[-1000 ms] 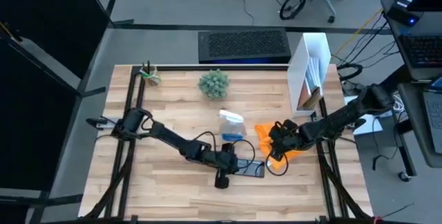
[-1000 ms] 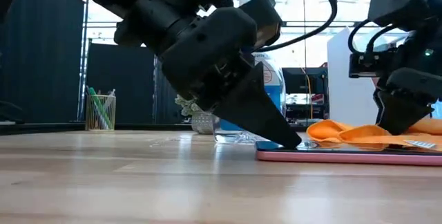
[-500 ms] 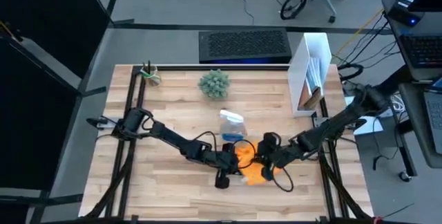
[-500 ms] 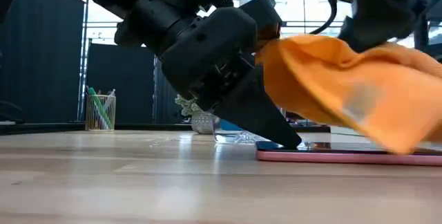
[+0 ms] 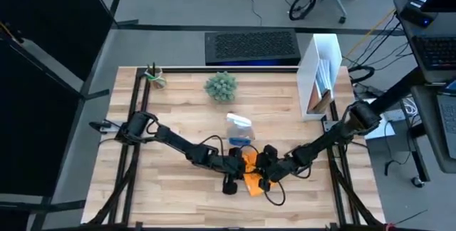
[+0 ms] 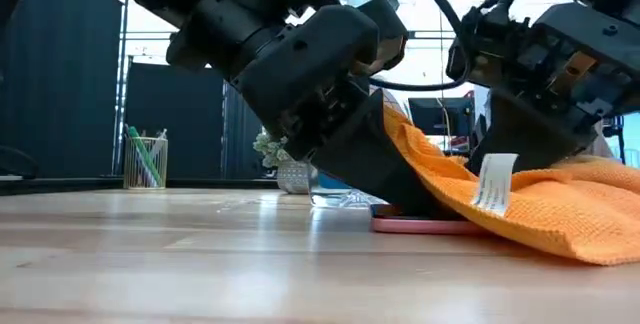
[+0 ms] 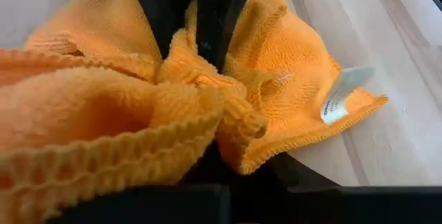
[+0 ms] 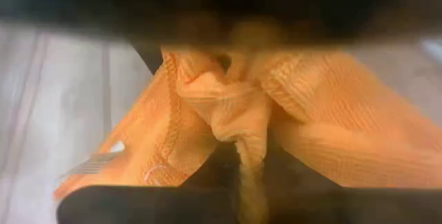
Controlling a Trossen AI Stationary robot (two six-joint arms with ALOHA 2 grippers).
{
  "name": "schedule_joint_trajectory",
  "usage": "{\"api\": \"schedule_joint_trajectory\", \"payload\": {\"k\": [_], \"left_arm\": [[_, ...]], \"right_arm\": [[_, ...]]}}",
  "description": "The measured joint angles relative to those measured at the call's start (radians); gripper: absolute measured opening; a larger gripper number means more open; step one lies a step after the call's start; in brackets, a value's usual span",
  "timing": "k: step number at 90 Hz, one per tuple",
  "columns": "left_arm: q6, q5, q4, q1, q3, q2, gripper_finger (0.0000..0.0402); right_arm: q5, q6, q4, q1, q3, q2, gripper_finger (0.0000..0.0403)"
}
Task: Apply microfiber cloth
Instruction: Wipe the front of the cellphone with the yellow microfiber cloth
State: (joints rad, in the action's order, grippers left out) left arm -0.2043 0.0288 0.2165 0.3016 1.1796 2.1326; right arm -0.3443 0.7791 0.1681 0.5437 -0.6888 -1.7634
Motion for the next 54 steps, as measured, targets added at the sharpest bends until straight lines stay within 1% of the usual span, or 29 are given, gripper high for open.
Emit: {"api": "schedule_joint_trajectory", "payload": {"k": [17, 30, 39, 43, 46, 54], "left_arm": [[0.0, 0.001, 0.008, 0.0, -0.02, 0.0, 0.0015], [0.0, 0.002, 0.009, 0.0, -0.022, 0.0, 0.0015], [0.0, 0.002, 0.011, 0.0, -0.023, 0.0, 0.0015], [0.001, 0.002, 0.012, 0.0, -0.023, 0.0, 0.0015], [0.001, 0.002, 0.012, 0.0, -0.023, 0.0, 0.0015], [0.001, 0.002, 0.012, 0.0, -0.023, 0.0, 0.0015]], "right_arm": [[0.058, 0.059, -0.143, 0.048, 0.004, 0.078, 0.0003], [0.09, 0.131, -0.344, 0.08, 0.007, 0.184, 0.0004], [0.093, 0.171, -0.476, 0.09, 0.015, 0.274, 0.0004], [0.069, 0.177, -0.488, 0.089, 0.015, 0.317, 0.0004], [0.027, 0.176, -0.476, 0.087, 0.014, 0.349, 0.0004], [-0.136, 0.116, -0.388, 0.081, 0.012, 0.391, 0.0004]]}}
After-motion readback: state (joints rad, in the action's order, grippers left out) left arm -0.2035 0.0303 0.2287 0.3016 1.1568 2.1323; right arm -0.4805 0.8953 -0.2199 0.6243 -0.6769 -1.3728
